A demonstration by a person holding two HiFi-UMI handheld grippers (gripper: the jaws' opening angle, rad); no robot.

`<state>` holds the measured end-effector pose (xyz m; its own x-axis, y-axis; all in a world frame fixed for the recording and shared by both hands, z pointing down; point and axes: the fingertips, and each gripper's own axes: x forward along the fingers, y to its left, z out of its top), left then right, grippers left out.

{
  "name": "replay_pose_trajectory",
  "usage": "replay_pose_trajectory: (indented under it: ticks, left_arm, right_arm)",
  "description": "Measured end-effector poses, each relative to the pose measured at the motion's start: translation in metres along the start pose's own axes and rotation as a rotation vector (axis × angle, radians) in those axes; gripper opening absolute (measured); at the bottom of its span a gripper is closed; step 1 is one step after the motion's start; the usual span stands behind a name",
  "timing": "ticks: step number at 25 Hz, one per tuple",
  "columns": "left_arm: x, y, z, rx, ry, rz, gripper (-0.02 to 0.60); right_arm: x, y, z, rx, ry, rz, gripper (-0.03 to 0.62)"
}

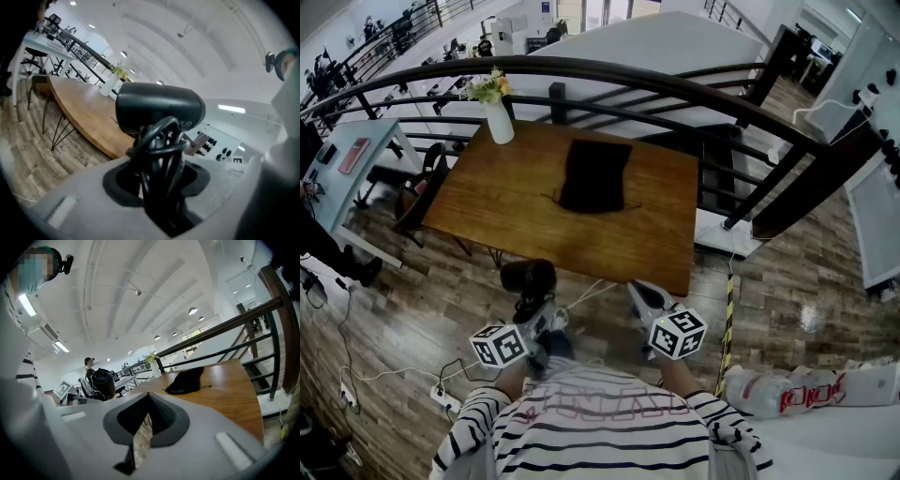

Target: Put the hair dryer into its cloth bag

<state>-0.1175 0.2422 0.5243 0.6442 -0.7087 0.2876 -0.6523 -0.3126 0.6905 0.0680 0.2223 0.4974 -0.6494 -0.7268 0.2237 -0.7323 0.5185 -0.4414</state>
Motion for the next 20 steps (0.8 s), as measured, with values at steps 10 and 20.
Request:
replay_pose_trajectory:
  ticks: [10, 20]
  left_arm:
    - [0.020, 0.017, 0.031, 0.031, -0.028, 0.011, 0.161]
    - [0.071, 0.059, 0.094, -0.001, -0.019, -0.004, 0.161]
  right_arm:
    - [0.027, -0.019, 0.017, -0.033, -0.057, -0.003, 0.000]
    - [0.106, -0.049, 0.054, -0.057, -0.044, -0.028, 0.011]
